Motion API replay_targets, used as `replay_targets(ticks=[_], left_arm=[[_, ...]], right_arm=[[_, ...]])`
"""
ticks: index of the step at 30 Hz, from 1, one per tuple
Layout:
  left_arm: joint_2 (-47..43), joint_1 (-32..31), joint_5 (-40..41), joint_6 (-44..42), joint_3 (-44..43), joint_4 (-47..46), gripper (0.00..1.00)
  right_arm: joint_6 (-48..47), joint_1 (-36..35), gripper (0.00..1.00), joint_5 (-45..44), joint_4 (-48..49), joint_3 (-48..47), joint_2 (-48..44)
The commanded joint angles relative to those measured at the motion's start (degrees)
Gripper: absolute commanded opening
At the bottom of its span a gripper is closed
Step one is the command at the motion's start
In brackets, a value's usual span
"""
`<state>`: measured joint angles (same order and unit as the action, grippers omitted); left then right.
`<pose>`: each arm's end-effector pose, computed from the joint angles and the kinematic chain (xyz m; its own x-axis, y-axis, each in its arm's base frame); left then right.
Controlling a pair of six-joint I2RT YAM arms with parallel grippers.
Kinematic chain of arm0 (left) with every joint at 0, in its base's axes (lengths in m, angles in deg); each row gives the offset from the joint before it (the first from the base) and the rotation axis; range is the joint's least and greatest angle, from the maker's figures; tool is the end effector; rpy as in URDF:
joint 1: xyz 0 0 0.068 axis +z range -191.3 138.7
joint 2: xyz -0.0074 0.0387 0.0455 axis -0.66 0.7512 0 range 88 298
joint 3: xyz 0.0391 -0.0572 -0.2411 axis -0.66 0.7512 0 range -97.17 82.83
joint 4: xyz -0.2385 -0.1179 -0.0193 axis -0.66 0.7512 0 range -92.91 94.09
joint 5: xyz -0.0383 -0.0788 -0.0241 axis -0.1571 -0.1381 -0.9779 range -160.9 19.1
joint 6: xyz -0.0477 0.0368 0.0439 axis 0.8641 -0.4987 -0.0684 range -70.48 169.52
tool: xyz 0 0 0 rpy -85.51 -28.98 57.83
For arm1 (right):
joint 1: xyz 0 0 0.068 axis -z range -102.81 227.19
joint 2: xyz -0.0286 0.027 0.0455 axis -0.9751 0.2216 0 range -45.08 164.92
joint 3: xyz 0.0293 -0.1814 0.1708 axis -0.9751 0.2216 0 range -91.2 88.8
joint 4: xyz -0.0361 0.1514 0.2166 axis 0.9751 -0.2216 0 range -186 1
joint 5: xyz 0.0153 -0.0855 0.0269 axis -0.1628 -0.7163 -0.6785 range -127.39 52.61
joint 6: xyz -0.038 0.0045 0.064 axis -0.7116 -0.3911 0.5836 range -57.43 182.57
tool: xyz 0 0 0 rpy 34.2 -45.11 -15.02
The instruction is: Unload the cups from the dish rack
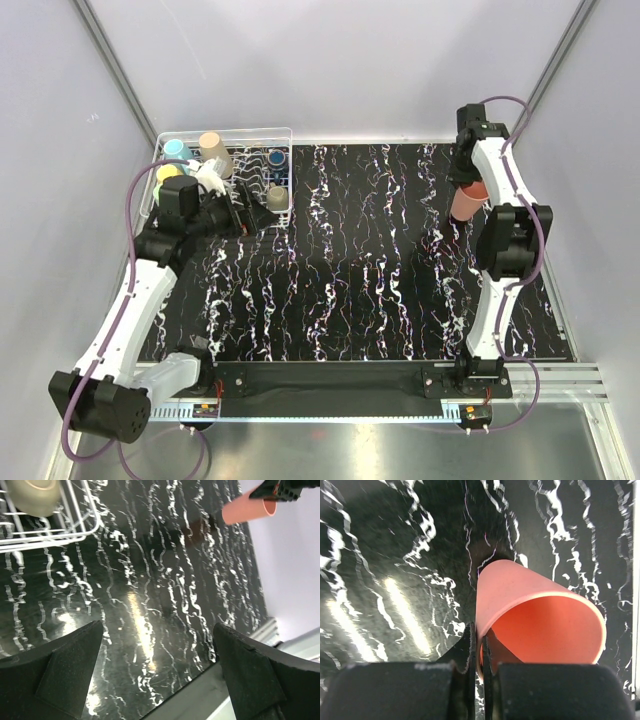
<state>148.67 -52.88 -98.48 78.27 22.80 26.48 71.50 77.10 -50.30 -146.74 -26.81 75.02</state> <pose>0.2539 -0.0815 0.3162 -0.7042 -0.2909 -0.6476 0.2645 0.7390 -0.6196 0.4585 -0.0132 0.2430 -0.8582 0.1499 -0.4910 0.2385 0.9633 -0.1228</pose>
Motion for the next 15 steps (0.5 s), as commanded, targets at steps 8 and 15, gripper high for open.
replay_targets(ticks=[8,15], left_arm=[[-2.30,-0.12,6.30,-3.44,-1.67,1.46,0.99],[-2.04,-0.12,8.76,-3.53,-2.02,2.17,0.99]], right_arm=[[-3.13,-0.17,0.02,0.16,-1.68,-3.22,4.01],[-2.95,-0.25,0.31,0.86,-1.85,-3.92,2.61]])
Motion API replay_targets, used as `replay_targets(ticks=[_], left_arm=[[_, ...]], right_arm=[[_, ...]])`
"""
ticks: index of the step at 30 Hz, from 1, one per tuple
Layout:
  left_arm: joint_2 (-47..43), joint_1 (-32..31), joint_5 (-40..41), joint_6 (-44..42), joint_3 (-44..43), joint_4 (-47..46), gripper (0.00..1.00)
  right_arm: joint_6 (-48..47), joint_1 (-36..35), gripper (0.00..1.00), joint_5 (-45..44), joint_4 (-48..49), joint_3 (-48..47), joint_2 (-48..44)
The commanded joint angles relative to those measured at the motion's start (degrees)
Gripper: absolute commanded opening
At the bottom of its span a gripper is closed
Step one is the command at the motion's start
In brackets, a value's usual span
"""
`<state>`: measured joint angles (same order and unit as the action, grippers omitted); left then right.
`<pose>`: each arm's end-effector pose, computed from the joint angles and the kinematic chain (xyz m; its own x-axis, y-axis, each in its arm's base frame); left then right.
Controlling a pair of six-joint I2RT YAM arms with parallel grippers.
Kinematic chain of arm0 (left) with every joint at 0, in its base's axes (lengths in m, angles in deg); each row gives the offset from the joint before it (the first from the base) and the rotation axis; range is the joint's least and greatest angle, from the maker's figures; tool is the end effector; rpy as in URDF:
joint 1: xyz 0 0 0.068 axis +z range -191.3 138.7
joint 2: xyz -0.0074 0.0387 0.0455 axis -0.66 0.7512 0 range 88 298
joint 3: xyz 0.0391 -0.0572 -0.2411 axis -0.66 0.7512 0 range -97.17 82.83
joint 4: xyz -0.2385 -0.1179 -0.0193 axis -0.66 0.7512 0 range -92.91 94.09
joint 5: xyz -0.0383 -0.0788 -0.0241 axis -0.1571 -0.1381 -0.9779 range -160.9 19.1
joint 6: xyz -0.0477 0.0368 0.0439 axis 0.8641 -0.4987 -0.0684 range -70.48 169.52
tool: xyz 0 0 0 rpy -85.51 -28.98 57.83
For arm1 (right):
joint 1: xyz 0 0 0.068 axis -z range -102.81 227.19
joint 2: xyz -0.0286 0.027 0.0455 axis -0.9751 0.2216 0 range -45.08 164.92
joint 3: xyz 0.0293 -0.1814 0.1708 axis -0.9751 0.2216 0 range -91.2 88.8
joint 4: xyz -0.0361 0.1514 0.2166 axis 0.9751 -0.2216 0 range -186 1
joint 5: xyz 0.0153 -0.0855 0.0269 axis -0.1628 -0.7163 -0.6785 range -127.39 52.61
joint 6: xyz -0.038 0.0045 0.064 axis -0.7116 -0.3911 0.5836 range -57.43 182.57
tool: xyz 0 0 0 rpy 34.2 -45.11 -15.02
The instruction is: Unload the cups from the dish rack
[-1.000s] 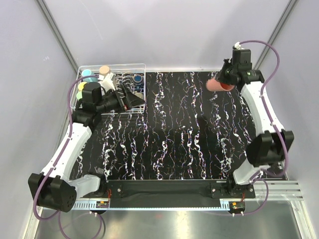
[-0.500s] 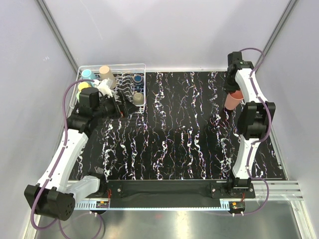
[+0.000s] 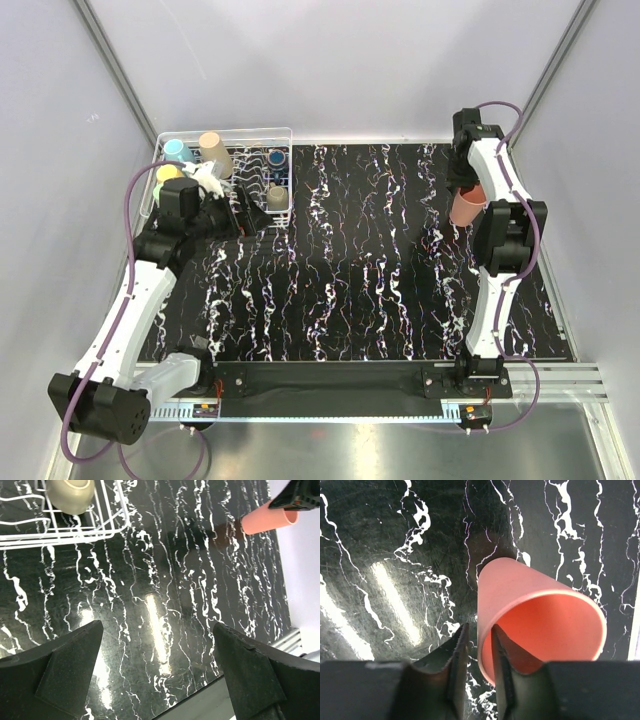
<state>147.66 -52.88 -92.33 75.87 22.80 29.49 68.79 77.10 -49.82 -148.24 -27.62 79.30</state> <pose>0.2505 -0.0745 0.3132 -0.6832 -0.2818 -0.6737 0.2088 0.8087 -0.5499 0.4652 -0.0127 0.2128 -0.9075 0.1043 -0.4068 0.1811 0.9711 -0.1551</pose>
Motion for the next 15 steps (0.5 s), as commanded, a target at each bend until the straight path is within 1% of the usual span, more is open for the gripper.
replay_targets(ticks=[1,8,11,14,15], left_arm=[[-0.95,-0.12,3.23,-0.86,-2.11,-0.42,0.99],[-1.47,-0.12,8.33,-1.21,-3.42,0.82,0.99],[-1.30,-0.12,12.02,-1.91,-5.27,1.96,0.99],[-0.25,-0.12,12.73,-2.79,-8.08,2.93,0.99],[0.54,-0.12,14.03,-2.79,-9.74,3.28,0.99]], right_arm=[[0.11,-0.25,0.32,0.38,-0.96,-4.33,-1.86],[2.48,-1.92,0.39,-2.16,-7.28,-12.15,-2.47],[3.10,-2.62,0.42,-2.78,-9.48,-14.18,-4.40],[2.66,-6.04,0.46,-2.78,-8.70,-11.82,-8.70],[2.75,-7.19,0.51,-2.78,-8.17,-10.77,-11.15]])
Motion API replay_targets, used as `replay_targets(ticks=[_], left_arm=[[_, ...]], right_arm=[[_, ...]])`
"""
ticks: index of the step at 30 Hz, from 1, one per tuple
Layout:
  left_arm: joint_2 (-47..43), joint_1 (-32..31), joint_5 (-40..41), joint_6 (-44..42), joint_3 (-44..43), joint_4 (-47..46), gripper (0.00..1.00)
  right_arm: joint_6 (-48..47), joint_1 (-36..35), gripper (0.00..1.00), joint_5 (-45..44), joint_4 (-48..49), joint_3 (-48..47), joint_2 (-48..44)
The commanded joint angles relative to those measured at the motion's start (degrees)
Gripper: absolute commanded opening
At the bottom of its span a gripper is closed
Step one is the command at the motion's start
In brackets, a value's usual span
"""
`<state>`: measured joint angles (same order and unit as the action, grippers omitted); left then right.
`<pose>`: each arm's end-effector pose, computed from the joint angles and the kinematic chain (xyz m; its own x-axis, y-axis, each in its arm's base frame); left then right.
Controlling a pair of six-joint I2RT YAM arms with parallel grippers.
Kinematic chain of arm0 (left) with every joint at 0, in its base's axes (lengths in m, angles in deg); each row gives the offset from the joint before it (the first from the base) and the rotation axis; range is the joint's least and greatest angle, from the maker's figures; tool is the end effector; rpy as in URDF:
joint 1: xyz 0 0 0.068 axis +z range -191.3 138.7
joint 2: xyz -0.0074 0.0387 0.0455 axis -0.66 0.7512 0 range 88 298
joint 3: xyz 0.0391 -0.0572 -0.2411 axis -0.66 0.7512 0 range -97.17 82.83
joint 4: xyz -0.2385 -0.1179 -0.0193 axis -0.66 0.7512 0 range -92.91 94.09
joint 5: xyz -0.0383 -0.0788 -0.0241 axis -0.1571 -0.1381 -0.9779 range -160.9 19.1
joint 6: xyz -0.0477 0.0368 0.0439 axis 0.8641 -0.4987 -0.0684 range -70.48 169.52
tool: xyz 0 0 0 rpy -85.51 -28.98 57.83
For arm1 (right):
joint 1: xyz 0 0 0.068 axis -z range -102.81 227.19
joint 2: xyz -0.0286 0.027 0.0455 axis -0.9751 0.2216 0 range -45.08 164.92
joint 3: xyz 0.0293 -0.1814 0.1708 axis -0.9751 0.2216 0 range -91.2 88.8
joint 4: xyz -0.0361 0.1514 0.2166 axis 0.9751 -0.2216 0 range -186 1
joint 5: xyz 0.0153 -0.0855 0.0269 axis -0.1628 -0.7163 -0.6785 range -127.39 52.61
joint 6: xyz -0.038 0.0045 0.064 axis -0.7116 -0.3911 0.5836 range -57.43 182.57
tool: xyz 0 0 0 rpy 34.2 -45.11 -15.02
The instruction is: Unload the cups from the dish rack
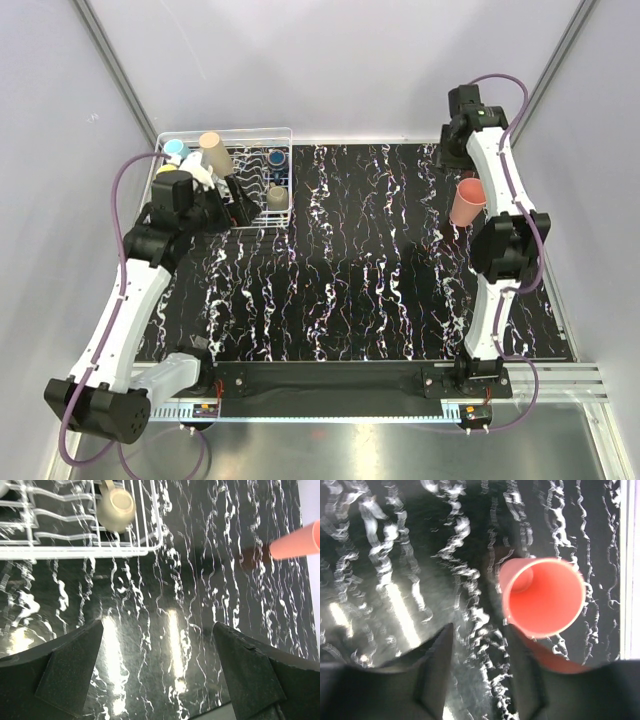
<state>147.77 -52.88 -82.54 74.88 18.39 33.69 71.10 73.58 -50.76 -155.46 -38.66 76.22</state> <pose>0.2504 -0.0641 0.3306 -0.6242 -0.3003 -0.7212 0.1074 0.8814 -0.4600 0.4549 0.0143 0.2890 -0.8494 0.0909 -0.5198 0.1809 0.9755 -0.1250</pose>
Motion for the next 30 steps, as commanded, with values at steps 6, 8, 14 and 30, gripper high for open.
replay_targets(ticks=[6,8,14,30], left_arm=[[3.60,1.54,13.12,-2.86,-8.77,-3.01,0.99],[6.40,4.35,16.02,-2.87,-10.08,-3.90,0.99],[14.57,11.57,24.73,-4.18,-13.78,-2.76,0.99],[34.18,25.63,19.55,-5.24,-21.16,-5.13,0.99]], right_arm=[[3.33,-12.98,0.89,9.55,9.30,12.66,-18.35],[4.73,-15.97,1.00,13.43,11.16,15.65,-21.17],[7.89,-20.11,1.00,25.11,22.32,28.91,-33.20],[8.43,-20.11,1.00,35.95,32.10,41.51,-41.49]])
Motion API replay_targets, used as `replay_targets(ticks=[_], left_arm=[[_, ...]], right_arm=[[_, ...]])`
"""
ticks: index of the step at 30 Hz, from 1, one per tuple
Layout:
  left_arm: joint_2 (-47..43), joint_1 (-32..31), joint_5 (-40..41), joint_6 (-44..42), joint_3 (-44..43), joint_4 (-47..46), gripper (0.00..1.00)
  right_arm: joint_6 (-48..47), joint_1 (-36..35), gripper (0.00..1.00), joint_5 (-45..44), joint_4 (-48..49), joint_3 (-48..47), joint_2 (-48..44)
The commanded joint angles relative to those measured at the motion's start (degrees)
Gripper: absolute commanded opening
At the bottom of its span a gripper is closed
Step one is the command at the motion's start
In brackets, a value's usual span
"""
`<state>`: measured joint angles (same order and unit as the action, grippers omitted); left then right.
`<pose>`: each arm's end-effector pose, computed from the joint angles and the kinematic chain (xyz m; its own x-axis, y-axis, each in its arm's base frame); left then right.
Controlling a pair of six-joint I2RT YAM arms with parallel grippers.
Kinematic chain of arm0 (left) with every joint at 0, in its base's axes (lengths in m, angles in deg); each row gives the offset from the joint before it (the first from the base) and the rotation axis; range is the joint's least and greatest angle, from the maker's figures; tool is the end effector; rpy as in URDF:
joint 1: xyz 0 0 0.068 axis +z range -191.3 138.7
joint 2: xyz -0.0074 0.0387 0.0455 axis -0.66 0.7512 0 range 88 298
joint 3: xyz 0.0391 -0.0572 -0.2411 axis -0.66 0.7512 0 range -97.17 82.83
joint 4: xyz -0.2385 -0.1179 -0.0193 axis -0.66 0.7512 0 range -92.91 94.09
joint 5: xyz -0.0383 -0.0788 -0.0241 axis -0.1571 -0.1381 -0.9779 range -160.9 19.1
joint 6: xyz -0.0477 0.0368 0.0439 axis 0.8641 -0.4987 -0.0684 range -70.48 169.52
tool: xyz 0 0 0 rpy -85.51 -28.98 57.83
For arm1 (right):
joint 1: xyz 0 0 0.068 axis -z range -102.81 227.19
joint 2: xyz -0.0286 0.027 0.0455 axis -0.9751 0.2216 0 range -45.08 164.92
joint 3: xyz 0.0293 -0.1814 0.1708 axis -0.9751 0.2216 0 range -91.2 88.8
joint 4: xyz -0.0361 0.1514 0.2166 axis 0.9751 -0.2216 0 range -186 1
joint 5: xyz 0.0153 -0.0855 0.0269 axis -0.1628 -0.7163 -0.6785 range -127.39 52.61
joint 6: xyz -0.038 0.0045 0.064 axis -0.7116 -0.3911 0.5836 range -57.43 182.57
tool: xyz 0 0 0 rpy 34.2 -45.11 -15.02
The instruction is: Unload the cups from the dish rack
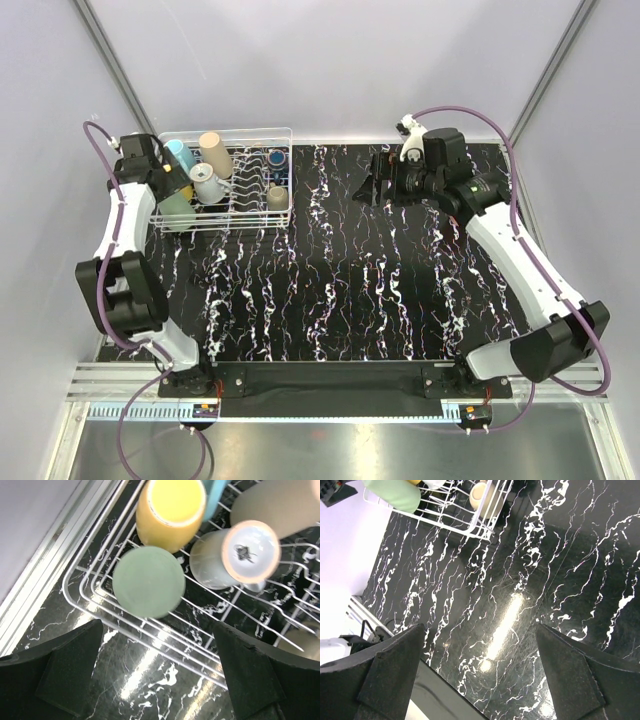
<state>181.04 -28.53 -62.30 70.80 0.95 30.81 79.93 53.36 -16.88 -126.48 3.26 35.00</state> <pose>0.3748 0.0947 0.2689 -0.5244 -0.4868 -0.6986 -0.5497 0.8201 -0.1589 0.2973 0.1553 0.3645 -0.6568 0.0153 -0.7539 -0.4761 0.7669 0.4303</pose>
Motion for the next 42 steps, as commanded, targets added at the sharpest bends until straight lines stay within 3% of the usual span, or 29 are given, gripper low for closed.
replay_targets(ticks=[1,10,17,20,21,22,28,35,42], left_arm=[[2.23,1.46,-0.69,-1.59,-3.98,-2.42,0.99],[9.70,2.17,-1.04,-2.47,-6.61,-2.16,0.94],[9.97,2.17,-0.95,-2.91,-4.69,-3.04,0.87],[9.89,2.17,-0.26,-3.61,-4.86,-2.43,0.72],[9.80,2.17,0.10,-3.79,-4.95,-2.16,0.56],[9.36,2.08,0.45,-3.96,-5.30,-1.90,0.49],[6.73,2.17,1.33,-5.54,-6.79,-0.50,0.21],[2.07,2.08,-1.29,-5.81,-8.46,2.75,0.00],[-4.78,2.08,-10.77,-3.70,-8.73,4.08,0.00]], right_arm=[[-0.75,0.10,1.00,2.08,3.02,-0.59,-0.01],[-1.81,0.10,1.00,3.22,2.85,-1.47,2.19],[-1.81,0.19,1.00,3.04,2.58,-1.38,2.45],[-1.72,0.10,1.00,3.57,1.97,-1.74,2.63],[-1.81,0.10,1.00,3.83,1.88,-1.74,2.81],[-1.81,0.10,1.00,4.09,1.70,-1.74,2.81],[-1.46,0.10,1.00,4.36,1.70,-0.95,2.63],[-0.23,0.10,1.00,6.72,2.49,-1.04,2.81],[6.27,0.10,1.00,16.84,10.22,-0.25,3.16]])
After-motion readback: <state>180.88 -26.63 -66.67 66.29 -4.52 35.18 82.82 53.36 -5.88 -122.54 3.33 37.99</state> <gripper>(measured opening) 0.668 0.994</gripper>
